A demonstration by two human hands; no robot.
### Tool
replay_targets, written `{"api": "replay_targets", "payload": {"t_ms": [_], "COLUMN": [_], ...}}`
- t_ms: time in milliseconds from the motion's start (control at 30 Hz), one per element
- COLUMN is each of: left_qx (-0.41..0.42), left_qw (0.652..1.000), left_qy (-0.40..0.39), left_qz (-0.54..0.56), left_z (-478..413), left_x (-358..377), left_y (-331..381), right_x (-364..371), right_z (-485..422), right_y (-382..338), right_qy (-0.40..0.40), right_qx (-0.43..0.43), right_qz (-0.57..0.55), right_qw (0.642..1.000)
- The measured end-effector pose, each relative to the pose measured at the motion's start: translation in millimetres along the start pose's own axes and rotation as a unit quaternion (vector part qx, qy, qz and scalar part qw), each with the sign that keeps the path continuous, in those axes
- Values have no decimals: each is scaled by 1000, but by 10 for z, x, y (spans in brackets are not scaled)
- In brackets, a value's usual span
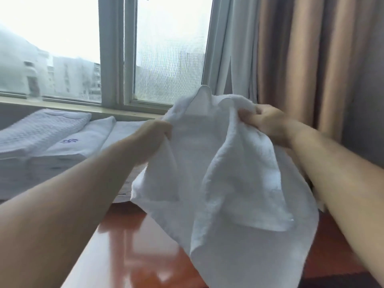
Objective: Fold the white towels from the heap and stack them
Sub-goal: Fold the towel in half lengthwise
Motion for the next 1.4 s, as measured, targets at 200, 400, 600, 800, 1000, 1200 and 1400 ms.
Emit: {"api": "replay_targets", "payload": {"t_ms": [200,400,600,800,1000,1200,1400], "left_qx": [-18,-3,133,35,-8,40,77], "left_qw": [966,865,776,807,819,816,832], "left_qy": [24,52,136,30,3,-32,-96], "left_qz": [-258,-499,-601,-588,-573,-576,-541], "left_z": [-189,-372,-9,34,-284,-428,-500], "left_x": [-168,14,559,1051,1177,1199,1071], "left_y": [-217,-846,-927,-1507,-1897,-2058,-2040], "right_x": [-346,-215,40,1008,859,806,1106], "right_z": [-225,-250,107,635,556,-14,-181], "right_y": [260,1226,1480,1712,2542,2732,2697], "right_qy": [151,40,223,217,109,92,-51], "right_qx": [21,113,50,-80,149,180,107], "right_qz": [419,363,496,310,283,234,164], "right_qw": [895,924,838,922,941,951,979]}}
Point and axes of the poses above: each hand's wrist, its own z-axis away from the middle knuckle, its own x-axis out of the palm, y = z × x, the point moved 8 cm from there along -z, towards the middle knuckle, and after that the axes turned 9 degrees about -z, right-handed, at the moved point
